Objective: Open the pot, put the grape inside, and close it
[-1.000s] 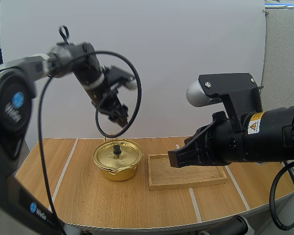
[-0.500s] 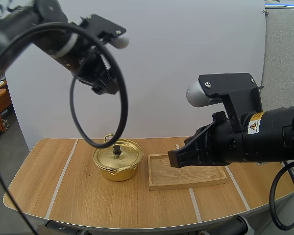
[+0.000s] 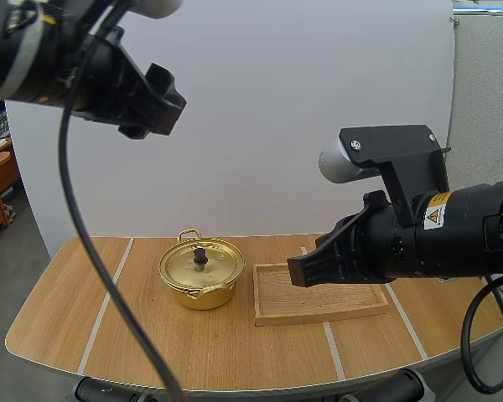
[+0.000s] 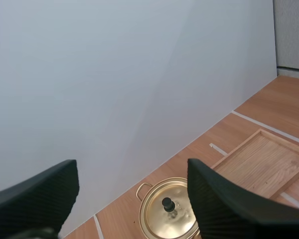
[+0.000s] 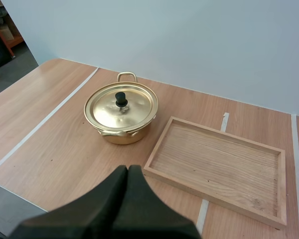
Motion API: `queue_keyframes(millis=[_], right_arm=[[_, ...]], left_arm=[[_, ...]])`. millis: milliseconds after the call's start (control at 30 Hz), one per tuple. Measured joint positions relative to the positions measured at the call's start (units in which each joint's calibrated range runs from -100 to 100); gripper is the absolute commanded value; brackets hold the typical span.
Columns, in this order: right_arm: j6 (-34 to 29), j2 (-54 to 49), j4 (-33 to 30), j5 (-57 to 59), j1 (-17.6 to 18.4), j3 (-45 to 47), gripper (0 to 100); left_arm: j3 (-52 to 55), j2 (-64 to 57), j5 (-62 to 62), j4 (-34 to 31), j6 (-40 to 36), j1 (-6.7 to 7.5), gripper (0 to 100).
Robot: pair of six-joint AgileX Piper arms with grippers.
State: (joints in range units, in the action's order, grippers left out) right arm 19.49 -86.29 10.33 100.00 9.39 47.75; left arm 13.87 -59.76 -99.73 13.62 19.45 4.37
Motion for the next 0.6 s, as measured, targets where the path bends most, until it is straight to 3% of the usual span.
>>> queue_keyframes(millis=[167, 233, 600], right_arm=[[0.00, 0.00, 0.00, 0.00, 0.00, 0.00, 0], [0.00, 0.00, 0.00, 0.00, 0.00, 0.00, 0], [0.00, -0.94, 0.00, -0.04, -0.36, 0.00, 0]], left_arm=[[2.78, -5.68, -0.16, 0.00, -3.38, 0.00, 14], [3.72, -7.13, -0.16, 0.00, -3.91, 0.00, 0], [15.81, -16.95, -0.27, -0.10, -4.65, 0.00, 0]])
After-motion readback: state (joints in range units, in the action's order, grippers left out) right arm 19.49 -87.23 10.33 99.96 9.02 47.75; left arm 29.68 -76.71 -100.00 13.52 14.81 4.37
